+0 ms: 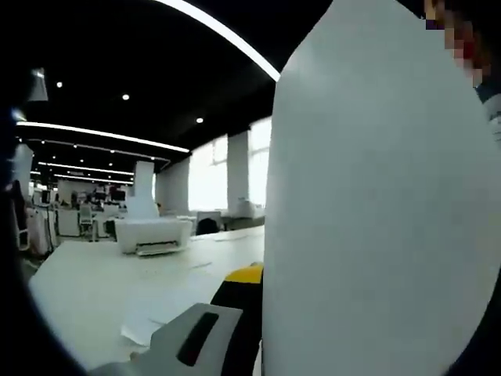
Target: Organize the stack of printing papers by aligning and flattening the scattered papers on the table
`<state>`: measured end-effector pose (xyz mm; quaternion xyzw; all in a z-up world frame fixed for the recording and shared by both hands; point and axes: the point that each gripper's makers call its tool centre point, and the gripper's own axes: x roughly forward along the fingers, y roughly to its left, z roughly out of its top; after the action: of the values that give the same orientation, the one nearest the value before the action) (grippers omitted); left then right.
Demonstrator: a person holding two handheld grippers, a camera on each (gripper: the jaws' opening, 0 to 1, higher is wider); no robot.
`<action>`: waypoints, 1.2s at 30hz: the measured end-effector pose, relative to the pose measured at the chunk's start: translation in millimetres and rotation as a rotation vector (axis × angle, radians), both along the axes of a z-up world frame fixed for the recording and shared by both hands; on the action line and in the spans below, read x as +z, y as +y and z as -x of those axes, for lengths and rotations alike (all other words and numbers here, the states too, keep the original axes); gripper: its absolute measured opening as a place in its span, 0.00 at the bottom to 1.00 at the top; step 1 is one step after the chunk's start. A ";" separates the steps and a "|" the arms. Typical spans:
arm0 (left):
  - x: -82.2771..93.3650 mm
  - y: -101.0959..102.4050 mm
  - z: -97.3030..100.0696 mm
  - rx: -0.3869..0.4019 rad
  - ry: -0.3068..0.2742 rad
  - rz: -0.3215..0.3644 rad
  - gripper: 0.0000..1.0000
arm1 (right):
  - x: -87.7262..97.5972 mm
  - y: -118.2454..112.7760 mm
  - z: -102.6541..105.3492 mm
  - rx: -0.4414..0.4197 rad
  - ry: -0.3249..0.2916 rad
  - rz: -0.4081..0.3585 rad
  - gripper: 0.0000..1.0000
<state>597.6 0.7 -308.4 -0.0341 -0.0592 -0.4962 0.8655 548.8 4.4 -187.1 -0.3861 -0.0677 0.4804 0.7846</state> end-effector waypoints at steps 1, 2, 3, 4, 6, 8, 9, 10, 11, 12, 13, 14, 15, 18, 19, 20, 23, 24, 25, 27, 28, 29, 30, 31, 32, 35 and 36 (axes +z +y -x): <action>1.4 1.6 -0.8 0.001 0.010 0.014 0.06 | 2.0 -1.0 -0.6 -0.002 -0.001 -0.010 0.11; 2.5 3.1 -1.6 0.002 0.017 0.024 0.06 | 3.4 -1.7 -1.3 -0.005 -0.006 -0.016 0.12; 3.8 5.0 -2.4 0.005 0.023 0.036 0.06 | 5.0 -2.7 -2.3 -0.010 -0.012 -0.022 0.13; 5.2 6.9 -3.2 0.008 0.029 0.047 0.06 | 6.6 -3.6 -3.3 -0.015 -0.018 -0.028 0.14; 7.6 10.6 -5.2 0.014 0.046 0.073 0.06 | 9.7 -5.8 -4.9 -0.022 -0.029 -0.040 0.15; 8.3 14.1 -7.8 0.019 0.078 0.098 0.06 | 12.7 -8.5 -6.7 -0.030 -0.035 -0.055 0.17; 8.3 16.3 -9.5 0.021 0.097 0.112 0.06 | 13.9 -9.7 -7.6 -0.034 -0.037 -0.062 0.18; 8.2 18.7 -11.3 0.021 0.124 0.132 0.06 | 15.0 -11.0 -8.3 -0.037 -0.041 -0.068 0.18; 8.3 21.3 -13.3 0.022 0.151 0.154 0.06 | 15.5 -12.1 -8.9 -0.039 -0.043 -0.073 0.18; 8.3 23.9 -15.0 0.020 0.172 0.173 0.06 | 15.9 -13.3 -9.6 -0.042 -0.042 -0.076 0.18; 7.9 27.0 -17.4 0.022 0.198 0.197 0.06 | 15.9 -14.6 -10.5 -0.046 -0.041 -0.080 0.18; 6.9 30.3 -20.3 0.026 0.223 0.218 0.06 | 15.9 -15.5 -10.9 -0.048 -0.039 -0.083 0.18; 5.3 33.2 -22.7 0.026 0.247 0.234 0.06 | 15.8 -16.8 -11.3 -0.050 -0.034 -0.089 0.18; 1.2 39.9 -27.7 0.015 0.306 0.281 0.06 | 15.4 -20.0 -11.9 -0.051 -0.021 -0.105 0.18; 0.4 42.0 -29.1 0.011 0.321 0.297 0.06 | 15.1 -21.2 -12.4 -0.053 -0.016 -0.110 0.18; -0.5 43.8 -29.9 0.005 0.327 0.307 0.06 | 14.8 -22.5 -13.2 -0.056 -0.012 -0.115 0.18; -4.6 46.1 -31.2 -0.008 0.366 0.329 0.06 | 12.7 -26.6 -16.2 -0.067 -0.002 -0.125 0.18; -6.3 46.4 -31.7 -0.007 0.375 0.331 0.06 | 11.5 -27.7 -17.0 -0.070 0.001 -0.125 0.18; -8.5 47.2 -32.9 -0.002 0.384 0.333 0.06 | 10.2 -28.9 -17.6 -0.073 0.003 -0.126 0.18; -13.8 49.4 -35.5 0.008 0.406 0.335 0.06 | 8.1 -30.9 -18.5 -0.078 0.009 -0.129 0.18; -17.2 51.4 -37.7 0.013 0.419 0.337 0.06 | 6.8 -32.3 -18.8 -0.081 0.012 -0.132 0.18; -19.9 52.1 -38.5 0.015 0.432 0.340 0.06 | 5.5 -33.9 -19.1 -0.084 0.015 -0.137 0.18; -22.2 53.1 -39.7 0.017 0.444 0.345 0.06 | 4.2 -35.4 -19.3 -0.086 0.019 -0.142 0.18; -24.5 54.0 -40.7 0.018 0.458 0.351 0.06 | 2.2 -37.4 -19.4 -0.089 0.026 -0.148 0.18; -25.9 54.4 -41.3 0.017 0.470 0.357 0.06 | 1.5 -38.6 -19.8 -0.092 0.028 -0.151 0.18; -31.6 56.6 -44.2 0.018 0.491 0.368 0.06 | -1.8 -44.8 -21.4 -0.106 0.038 -0.166 0.18; -34.0 57.5 -45.5 0.021 0.500 0.369 0.06 | -3.2 -46.7 -21.8 -0.109 0.043 -0.170 0.18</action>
<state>643.1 58.3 -342.4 -0.3109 0.0660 -0.4444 0.8376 570.6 -42.3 -190.3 -0.3110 -0.0703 0.4375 0.8408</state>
